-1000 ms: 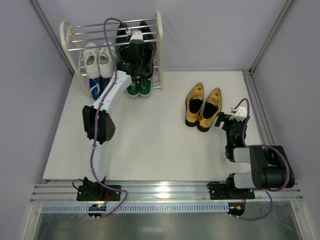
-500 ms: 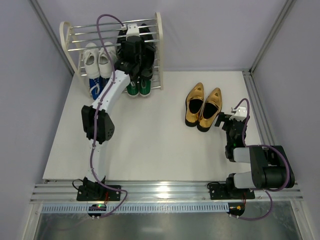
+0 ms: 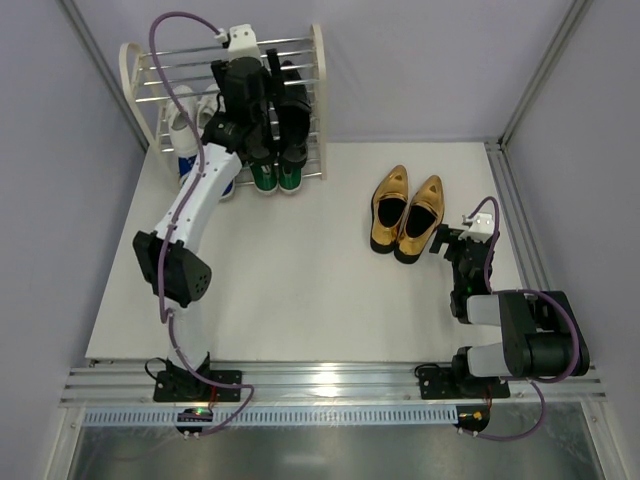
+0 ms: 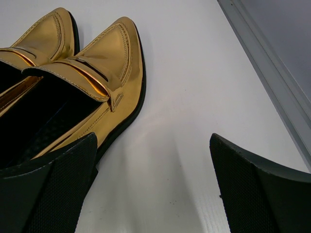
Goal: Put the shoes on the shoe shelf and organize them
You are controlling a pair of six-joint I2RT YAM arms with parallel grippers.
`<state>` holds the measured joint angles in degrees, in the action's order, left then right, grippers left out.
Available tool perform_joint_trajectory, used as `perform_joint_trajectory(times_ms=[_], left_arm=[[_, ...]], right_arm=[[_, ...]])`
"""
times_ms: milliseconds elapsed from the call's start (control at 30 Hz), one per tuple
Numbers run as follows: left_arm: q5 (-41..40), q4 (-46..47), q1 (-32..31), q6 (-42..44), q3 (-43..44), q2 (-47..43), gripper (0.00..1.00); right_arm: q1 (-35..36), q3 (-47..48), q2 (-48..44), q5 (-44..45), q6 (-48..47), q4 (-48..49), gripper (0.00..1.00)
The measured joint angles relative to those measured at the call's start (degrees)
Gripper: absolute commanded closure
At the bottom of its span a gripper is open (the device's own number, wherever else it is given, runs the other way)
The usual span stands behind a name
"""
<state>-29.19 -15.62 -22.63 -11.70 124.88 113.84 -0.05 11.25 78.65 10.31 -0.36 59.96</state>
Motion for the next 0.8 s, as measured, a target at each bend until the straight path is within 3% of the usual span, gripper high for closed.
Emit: perform_joint_trajectory(times_ms=[200,333,533,667,800], left_arm=[[-0.1,1.9,-0.1,-3.7,-2.0,-7.0,0.09],[5.3,1.7,2.8,-14.0,-4.1,-10.1,0.03],[15.0,2.7,12.1,-33.6,-15.0,-12.6,0.02],[18.6,5.9,14.1,-43.2,-22.8,-12.5,0.02],[20.9,9.7,14.1,-49.9,-24.4,-11.6,0.01]], right_arm=[[0.0,0.0,0.0,0.0,0.0,0.0,0.03],[0.0,0.0,0.0,0.0,0.0,0.0,0.03],[0.0,0.0,0.0,0.0,0.0,0.0,0.03],[0.0,0.0,0.0,0.0,0.0,0.0,0.03],[0.0,0.0,0.0,0.0,0.0,0.0,0.03]])
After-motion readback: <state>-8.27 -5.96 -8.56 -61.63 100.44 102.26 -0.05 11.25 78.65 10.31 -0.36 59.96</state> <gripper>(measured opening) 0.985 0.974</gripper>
